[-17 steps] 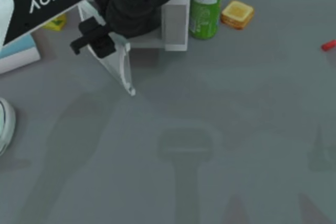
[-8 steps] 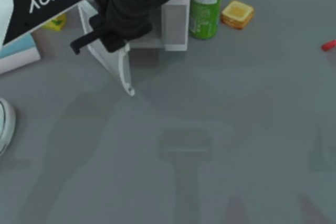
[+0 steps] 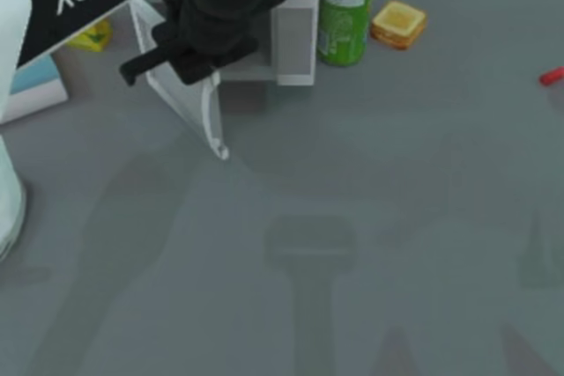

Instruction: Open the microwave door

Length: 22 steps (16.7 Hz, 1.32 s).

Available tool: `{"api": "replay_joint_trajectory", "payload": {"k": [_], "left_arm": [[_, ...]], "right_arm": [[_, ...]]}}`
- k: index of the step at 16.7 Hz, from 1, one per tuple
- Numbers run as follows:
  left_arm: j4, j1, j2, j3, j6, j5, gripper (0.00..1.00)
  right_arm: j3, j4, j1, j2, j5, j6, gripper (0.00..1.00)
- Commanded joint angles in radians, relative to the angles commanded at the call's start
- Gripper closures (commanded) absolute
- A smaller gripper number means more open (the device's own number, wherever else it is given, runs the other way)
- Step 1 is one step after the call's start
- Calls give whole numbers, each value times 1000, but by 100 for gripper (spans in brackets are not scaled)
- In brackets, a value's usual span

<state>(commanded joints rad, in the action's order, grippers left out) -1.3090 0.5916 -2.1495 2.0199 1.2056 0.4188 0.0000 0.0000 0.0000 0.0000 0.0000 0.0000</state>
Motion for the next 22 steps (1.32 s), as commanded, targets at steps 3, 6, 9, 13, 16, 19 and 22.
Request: {"api": "replay_joint_trajectory", "payload": {"k": [3,6,9,13,16,19,22], "left_arm": [[-124,-36,-73,164,-21,-103,100],[-271,-85,-157,373,-47,-230,100],[-404,-126,-230,537,-79,-352,100],[-478,-144,-269,616,-105,-424,100],[-474,-141,-272,620,-104,-422,100],[-455,-142,-262,585,-104,-424,100],[-403,-143,-233,503,-104,-424,100]], "right_arm": [[0,0,0,0,0,0,0],[0,0,0,0,0,0,0],[0,0,0,0,0,0,0],[0,0,0,0,0,0,0],[0,0,0,0,0,0,0],[0,0,0,0,0,0,0],[0,0,0,0,0,0,0]]}}
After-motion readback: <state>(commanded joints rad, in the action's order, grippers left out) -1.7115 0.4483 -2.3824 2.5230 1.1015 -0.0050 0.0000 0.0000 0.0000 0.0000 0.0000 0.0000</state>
